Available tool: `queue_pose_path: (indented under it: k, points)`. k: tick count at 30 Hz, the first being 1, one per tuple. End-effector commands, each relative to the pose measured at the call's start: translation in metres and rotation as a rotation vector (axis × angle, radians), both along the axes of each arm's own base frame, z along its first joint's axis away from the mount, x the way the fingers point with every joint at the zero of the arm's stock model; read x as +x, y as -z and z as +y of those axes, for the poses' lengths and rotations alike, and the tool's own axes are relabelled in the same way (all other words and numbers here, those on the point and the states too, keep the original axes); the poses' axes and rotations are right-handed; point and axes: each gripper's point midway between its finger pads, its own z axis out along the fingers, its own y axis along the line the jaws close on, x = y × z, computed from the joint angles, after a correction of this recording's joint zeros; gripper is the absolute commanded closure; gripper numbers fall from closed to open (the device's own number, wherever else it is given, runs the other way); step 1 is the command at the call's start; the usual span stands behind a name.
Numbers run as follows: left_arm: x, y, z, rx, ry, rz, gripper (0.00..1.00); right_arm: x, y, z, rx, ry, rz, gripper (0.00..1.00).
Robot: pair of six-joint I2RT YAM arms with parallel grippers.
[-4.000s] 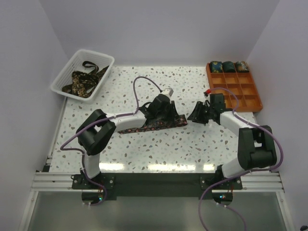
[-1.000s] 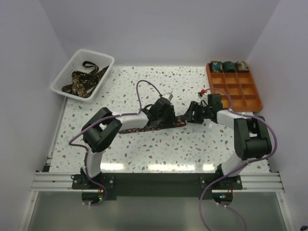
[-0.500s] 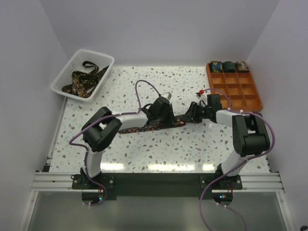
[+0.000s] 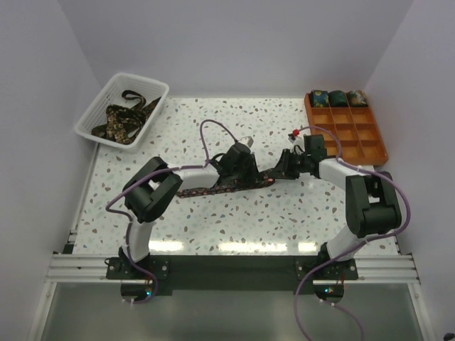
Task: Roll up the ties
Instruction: Roll the tie
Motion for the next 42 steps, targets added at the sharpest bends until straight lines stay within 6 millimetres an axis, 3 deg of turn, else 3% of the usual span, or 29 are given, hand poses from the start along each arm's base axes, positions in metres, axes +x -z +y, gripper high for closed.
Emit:
queue_pose_path:
  k: [1, 6, 10, 16, 27, 31, 38, 41, 42]
  points:
    - [-0.001, 0.003, -0.014, -0.047, 0.001, 0.022, 0.74, 0.004, -0.024, -0.003, -0.058, -0.015, -0.042, 0.82]
    - [-0.005, -0.007, -0.033, -0.150, 0.004, 0.038, 0.72, 0.002, -0.026, -0.008, -0.164, -0.023, -0.052, 0.82]
    - [-0.001, -0.017, -0.031, -0.168, -0.017, 0.016, 0.66, 0.001, -0.028, -0.012, -0.264, -0.026, -0.045, 0.82]
    - [0.001, -0.033, -0.003, -0.125, -0.062, -0.033, 0.52, 0.001, -0.033, -0.014, -0.415, -0.034, -0.067, 0.82]
    - [-0.009, -0.052, 0.055, -0.013, -0.094, -0.135, 0.51, 0.001, -0.039, -0.016, -0.586, -0.040, -0.082, 0.82]
    - [-0.015, -0.050, 0.064, 0.007, -0.085, -0.136, 0.51, 0.001, -0.036, -0.014, -0.606, -0.048, -0.077, 0.82]
    - [-0.024, -0.043, 0.050, -0.064, -0.049, -0.076, 0.52, 0.000, -0.033, -0.003, -0.662, -0.066, -0.081, 0.81]
    - [-0.025, -0.046, 0.036, -0.108, -0.026, -0.066, 0.53, 0.000, -0.030, 0.001, -0.646, -0.063, -0.075, 0.76]
    - [-0.025, -0.047, 0.031, -0.115, -0.018, -0.063, 0.54, -0.001, -0.028, 0.001, -0.642, -0.059, -0.070, 0.70]
